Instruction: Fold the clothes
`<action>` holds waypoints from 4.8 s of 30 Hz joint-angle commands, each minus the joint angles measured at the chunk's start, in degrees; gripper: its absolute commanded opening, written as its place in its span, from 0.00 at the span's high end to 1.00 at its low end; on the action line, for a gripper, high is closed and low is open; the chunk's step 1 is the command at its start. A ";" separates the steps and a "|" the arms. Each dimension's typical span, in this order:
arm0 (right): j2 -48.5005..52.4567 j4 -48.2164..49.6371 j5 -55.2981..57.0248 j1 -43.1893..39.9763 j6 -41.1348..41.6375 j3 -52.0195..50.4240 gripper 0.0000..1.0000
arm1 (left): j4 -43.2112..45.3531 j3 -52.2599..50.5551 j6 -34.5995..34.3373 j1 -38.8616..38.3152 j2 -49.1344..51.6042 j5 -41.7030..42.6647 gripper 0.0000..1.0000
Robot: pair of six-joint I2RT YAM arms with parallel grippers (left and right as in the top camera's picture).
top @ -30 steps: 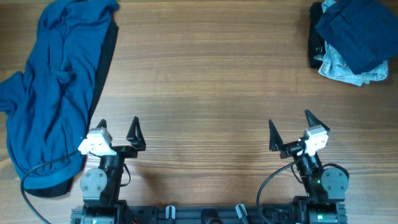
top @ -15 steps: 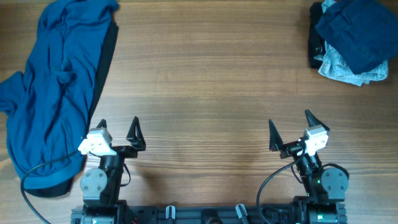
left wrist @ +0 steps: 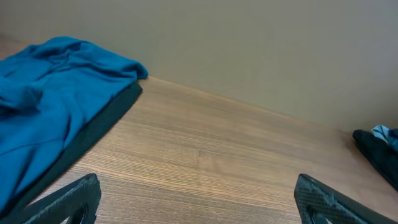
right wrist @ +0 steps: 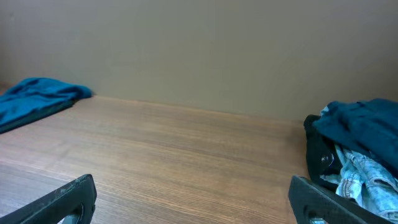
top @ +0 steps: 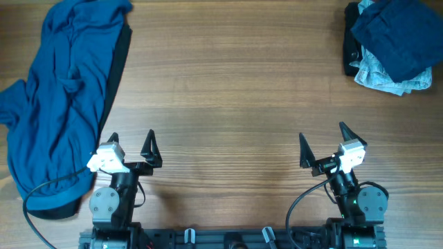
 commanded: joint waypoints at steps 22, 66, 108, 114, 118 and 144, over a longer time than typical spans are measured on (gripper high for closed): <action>-0.35 0.09 0.98 0.31 -0.76 -0.09 0.00 | -0.24 -0.22 1.38 0.37 0.24 0.87 0.00; -0.35 0.09 0.98 0.31 -0.76 -0.09 0.00 | -0.26 -0.22 1.38 0.37 0.24 0.90 0.00; -0.35 0.09 0.98 0.31 -0.79 -0.09 0.00 | -0.24 -0.22 1.38 0.37 0.24 0.90 0.00; -0.35 0.09 0.98 0.31 -0.76 -0.09 0.00 | -0.26 -0.22 1.38 0.37 0.24 0.90 0.00; -0.35 0.09 0.98 0.31 -0.79 -0.09 0.00 | -0.24 -0.22 1.38 0.37 0.24 0.90 0.00; -0.35 -0.07 4.00 0.31 -10.62 -0.09 0.00 | -0.24 -0.22 1.38 0.37 0.24 0.90 0.00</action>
